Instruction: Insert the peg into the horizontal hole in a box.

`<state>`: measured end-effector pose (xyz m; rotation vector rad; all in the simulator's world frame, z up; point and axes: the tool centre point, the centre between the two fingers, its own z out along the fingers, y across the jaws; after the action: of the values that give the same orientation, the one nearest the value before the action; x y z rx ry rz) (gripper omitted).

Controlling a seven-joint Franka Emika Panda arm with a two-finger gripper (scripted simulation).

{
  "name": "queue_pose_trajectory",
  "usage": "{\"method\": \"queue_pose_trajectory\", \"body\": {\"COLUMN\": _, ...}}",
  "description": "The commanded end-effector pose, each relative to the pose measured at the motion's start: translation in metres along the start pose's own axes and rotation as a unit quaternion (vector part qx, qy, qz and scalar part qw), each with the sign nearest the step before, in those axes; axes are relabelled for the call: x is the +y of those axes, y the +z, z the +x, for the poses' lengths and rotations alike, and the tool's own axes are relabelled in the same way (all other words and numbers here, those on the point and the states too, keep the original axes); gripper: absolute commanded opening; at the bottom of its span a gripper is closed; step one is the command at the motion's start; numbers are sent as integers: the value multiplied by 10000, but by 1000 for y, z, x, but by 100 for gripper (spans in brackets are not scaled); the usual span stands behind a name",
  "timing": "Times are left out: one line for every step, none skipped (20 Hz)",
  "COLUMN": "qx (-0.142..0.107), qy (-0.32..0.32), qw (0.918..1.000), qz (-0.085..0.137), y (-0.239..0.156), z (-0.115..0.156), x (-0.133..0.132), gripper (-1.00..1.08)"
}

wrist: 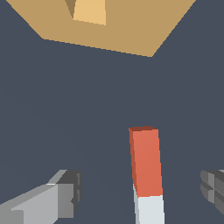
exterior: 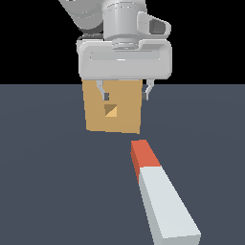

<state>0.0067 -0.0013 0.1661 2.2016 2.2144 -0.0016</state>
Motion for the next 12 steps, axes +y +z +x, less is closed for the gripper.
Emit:
{"method": "queue_pose_trajectory", "body": {"qx": 0, "qy": 0, "qw": 10000, "qz": 0, "y": 0, "z": 0, "x": 0, "gripper": 100}}
{"method": "queue_pose_trajectory", "body": {"qx": 0, "qy": 0, "qw": 10000, "qz": 0, "y": 0, "z": 0, "x": 0, "gripper": 100}}
{"method": "queue_pose_trajectory", "body": {"qx": 0, "qy": -3, "qw": 10000, "qz": 0, "y": 1, "z": -1, "x": 0, "gripper": 100}}
{"method": "queue_pose_trajectory", "body": {"qx": 1, "qy": -7, "qw": 10000, "qz": 1, "y": 2, "z": -3, "x": 1, "gripper": 100}}
{"method": "queue_pose_trajectory", "body": {"qx": 2, "qy": -12, "qw": 10000, "qz": 2, "y": 3, "z": -5, "x": 1, "gripper": 100}}
{"method": "queue_pose_trajectory", "body": {"qx": 3, "qy": -17, "qw": 10000, "qz": 2, "y": 4, "z": -7, "x": 2, "gripper": 100}}
{"method": "queue_pose_trajectory", "body": {"qx": 4, "qy": -26, "qw": 10000, "qz": 4, "y": 6, "z": -10, "x": 3, "gripper": 100}}
{"method": "queue_pose_trajectory", "body": {"qx": 6, "qy": -35, "qw": 10000, "qz": 5, "y": 9, "z": -14, "x": 3, "gripper": 100}}
{"method": "queue_pose_trajectory", "body": {"qx": 7, "qy": -46, "qw": 10000, "qz": 7, "y": 11, "z": -18, "x": 5, "gripper": 100}}
{"method": "queue_pose_trajectory", "body": {"qx": 9, "qy": -58, "qw": 10000, "qz": 8, "y": 15, "z": -23, "x": 6, "gripper": 100}}
{"method": "queue_pose_trajectory", "body": {"qx": 12, "qy": -72, "qw": 10000, "qz": 10, "y": 18, "z": -28, "x": 7, "gripper": 100}}
{"method": "queue_pose_trajectory", "body": {"qx": 14, "qy": -87, "qw": 10000, "qz": 13, "y": 22, "z": -34, "x": 9, "gripper": 100}}
